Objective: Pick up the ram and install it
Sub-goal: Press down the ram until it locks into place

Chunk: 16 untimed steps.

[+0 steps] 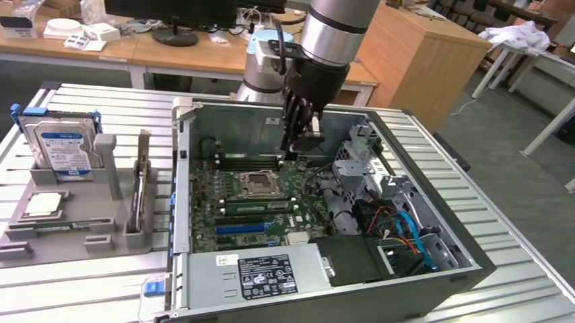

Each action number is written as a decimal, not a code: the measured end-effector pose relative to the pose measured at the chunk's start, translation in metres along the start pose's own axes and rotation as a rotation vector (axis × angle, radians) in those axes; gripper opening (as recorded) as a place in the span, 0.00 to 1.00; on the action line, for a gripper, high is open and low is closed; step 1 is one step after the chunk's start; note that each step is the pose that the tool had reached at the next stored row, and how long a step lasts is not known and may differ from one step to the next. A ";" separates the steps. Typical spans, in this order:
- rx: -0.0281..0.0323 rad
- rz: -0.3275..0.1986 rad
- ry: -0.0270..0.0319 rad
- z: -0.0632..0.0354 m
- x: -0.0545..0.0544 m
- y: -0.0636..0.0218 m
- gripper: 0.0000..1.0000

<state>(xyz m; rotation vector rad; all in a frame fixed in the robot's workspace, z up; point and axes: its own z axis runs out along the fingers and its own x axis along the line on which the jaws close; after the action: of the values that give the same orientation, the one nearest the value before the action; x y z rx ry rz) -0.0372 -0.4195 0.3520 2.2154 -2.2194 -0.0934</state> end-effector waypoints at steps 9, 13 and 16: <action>0.0000 0.000 0.0000 0.0000 0.000 0.0000 0.31; -0.0001 0.000 0.0000 0.0000 0.000 0.0000 0.23; 0.0000 0.000 0.0000 0.0000 0.000 0.0000 0.11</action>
<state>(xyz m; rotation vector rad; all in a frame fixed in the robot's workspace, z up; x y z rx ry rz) -0.0372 -0.4195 0.3520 2.2153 -2.2194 -0.0934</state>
